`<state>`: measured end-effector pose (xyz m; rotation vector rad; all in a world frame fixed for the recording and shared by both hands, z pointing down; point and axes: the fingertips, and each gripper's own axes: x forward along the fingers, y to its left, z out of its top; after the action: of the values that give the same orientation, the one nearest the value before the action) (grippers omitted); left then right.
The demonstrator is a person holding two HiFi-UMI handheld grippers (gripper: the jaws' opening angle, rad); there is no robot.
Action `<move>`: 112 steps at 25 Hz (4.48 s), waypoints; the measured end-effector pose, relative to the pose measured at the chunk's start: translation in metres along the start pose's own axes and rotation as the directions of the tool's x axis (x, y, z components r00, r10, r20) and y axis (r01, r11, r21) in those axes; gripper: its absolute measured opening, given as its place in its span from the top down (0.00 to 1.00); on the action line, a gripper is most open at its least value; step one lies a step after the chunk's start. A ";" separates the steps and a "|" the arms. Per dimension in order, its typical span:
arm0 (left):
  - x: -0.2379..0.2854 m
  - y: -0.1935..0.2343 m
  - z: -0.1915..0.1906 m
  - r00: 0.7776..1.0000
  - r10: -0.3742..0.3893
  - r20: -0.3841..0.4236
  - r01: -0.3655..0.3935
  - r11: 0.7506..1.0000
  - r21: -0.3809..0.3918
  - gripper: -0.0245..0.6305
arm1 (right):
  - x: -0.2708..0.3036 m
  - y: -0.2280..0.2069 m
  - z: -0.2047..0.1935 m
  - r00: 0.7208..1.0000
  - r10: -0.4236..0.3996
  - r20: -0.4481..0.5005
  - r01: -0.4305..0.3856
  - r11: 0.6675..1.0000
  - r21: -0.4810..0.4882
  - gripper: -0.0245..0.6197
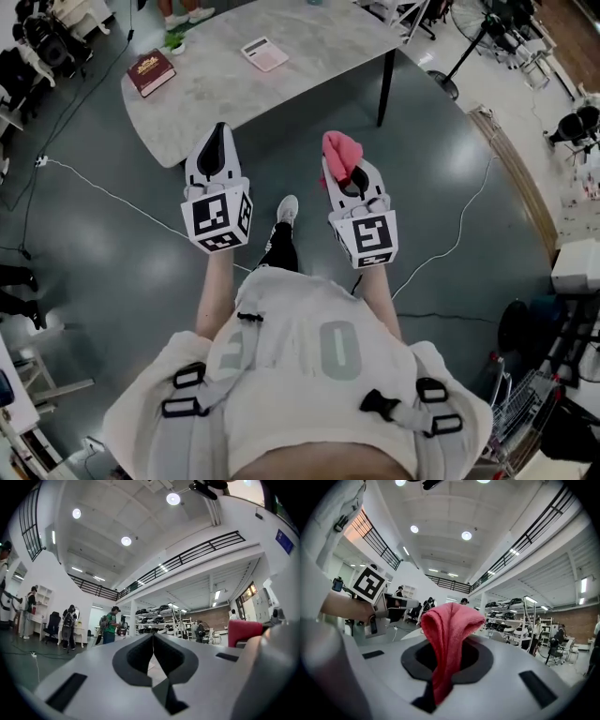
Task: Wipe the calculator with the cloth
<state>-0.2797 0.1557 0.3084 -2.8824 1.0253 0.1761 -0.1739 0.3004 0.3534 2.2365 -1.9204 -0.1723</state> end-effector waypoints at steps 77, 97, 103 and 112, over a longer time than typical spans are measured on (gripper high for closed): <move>0.438 0.119 -0.179 0.793 0.394 -0.465 -0.556 0.780 -0.288 0.40 | 0.518 -0.246 -0.029 0.773 0.633 0.046 -0.634 0.771 0.061 0.87; 0.414 0.112 -0.345 0.536 0.243 -0.808 -0.589 0.793 -0.152 0.38 | 0.541 -0.232 -0.053 0.780 0.625 -0.037 -0.622 0.780 0.065 0.87; 0.405 0.107 -0.367 0.479 0.203 -0.854 -0.585 0.799 -0.139 0.38 | 0.541 -0.233 -0.057 0.781 0.622 -0.056 -0.619 0.783 0.060 0.87; 0.400 0.105 -0.377 0.451 0.179 -0.874 -0.585 0.799 -0.138 0.38 | 0.543 -0.230 -0.058 0.772 0.631 -0.071 -0.629 0.776 0.050 0.87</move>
<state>-0.0069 -0.2170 0.6245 -2.9905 2.0395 -1.2783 0.1441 -0.1986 0.3788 1.4452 -2.4996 0.0464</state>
